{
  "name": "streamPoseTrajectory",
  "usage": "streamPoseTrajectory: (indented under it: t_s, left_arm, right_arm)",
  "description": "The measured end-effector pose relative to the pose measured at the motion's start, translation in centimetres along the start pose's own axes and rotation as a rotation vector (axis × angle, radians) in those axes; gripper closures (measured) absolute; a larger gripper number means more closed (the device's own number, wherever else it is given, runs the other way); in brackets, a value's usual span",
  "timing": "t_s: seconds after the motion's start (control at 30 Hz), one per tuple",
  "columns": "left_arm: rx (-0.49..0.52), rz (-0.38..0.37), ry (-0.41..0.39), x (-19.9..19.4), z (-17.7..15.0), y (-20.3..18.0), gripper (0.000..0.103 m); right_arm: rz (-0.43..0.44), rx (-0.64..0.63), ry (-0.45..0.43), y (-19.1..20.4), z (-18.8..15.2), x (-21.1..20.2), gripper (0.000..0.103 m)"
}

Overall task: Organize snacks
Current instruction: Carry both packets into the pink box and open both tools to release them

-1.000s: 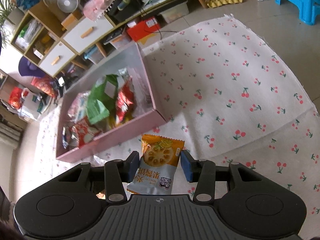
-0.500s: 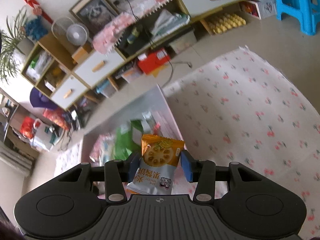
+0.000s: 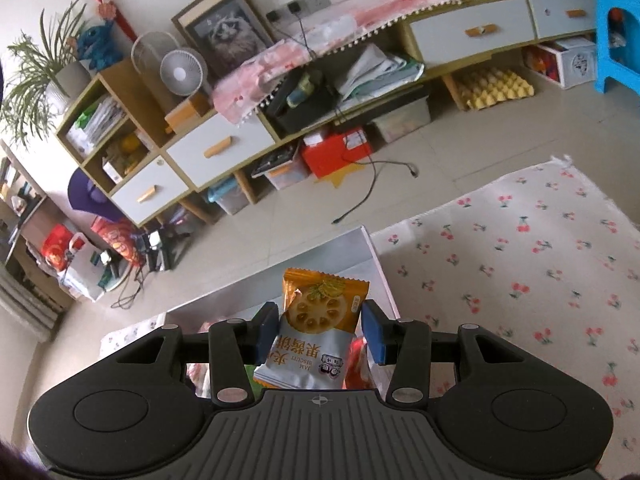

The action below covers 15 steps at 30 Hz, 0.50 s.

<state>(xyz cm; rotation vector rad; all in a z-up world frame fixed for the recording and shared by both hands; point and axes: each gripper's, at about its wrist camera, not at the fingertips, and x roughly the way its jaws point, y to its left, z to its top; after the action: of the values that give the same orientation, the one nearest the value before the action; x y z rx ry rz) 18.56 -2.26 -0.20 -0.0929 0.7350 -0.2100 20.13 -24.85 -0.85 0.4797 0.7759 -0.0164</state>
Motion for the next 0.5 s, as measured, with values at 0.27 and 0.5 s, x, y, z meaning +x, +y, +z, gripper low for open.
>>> streamPoseTrajectory:
  t_s: [0.27, 0.5]
  left_arm:
    - [-0.054, -0.048, 0.053, 3.2, 1.9, 0.5, 0.070]
    - [-0.050, -0.049, 0.065, 4.5, 2.2, 0.4, 0.070]
  right_arm:
    - [-0.017, -0.010, 0.022, -0.3, 1.2, 3.1, 0.059]
    - [-0.012, -0.014, 0.020, -0.7, 1.7, 4.4, 0.058]
